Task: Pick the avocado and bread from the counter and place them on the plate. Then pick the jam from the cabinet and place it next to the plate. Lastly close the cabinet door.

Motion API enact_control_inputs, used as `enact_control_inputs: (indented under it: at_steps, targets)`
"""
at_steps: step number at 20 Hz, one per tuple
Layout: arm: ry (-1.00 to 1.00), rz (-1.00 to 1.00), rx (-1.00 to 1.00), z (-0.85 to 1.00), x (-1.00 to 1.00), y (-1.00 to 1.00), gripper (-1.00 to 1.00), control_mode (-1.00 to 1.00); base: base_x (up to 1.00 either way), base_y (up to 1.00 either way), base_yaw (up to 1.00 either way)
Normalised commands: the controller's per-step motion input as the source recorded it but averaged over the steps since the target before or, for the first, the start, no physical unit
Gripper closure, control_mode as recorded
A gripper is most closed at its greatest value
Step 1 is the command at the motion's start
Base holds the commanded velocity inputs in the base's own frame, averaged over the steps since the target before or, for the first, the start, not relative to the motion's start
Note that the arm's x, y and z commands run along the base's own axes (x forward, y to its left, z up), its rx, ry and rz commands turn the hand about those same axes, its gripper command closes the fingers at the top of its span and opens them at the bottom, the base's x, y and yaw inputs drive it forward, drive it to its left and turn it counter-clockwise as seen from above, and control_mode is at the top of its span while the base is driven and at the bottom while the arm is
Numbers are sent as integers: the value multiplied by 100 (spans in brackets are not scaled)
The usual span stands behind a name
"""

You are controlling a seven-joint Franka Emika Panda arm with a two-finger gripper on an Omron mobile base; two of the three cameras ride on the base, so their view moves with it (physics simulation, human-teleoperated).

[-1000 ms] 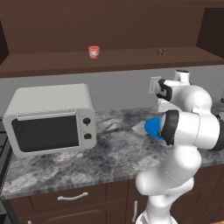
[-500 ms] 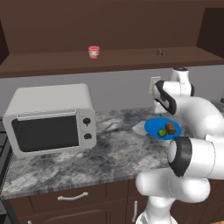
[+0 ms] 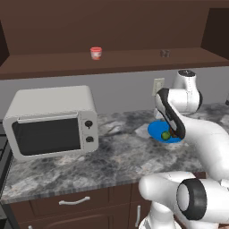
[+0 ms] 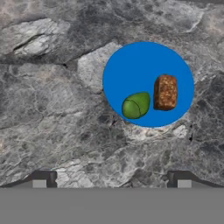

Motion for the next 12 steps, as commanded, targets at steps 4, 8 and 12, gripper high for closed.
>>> enact_control_inputs:
  at_steps: [4, 8, 12]
  targets:
    - [-7, 6, -1, 36, -35, 35, -100, -100, 0, 0, 0]
    - [-5, 7, 0, 38, -28, 35, -100, -100, 0, 0, 0]
    - [-7, 7, 0, 33, -25, 36, -100, -100, 0, 0, 0]
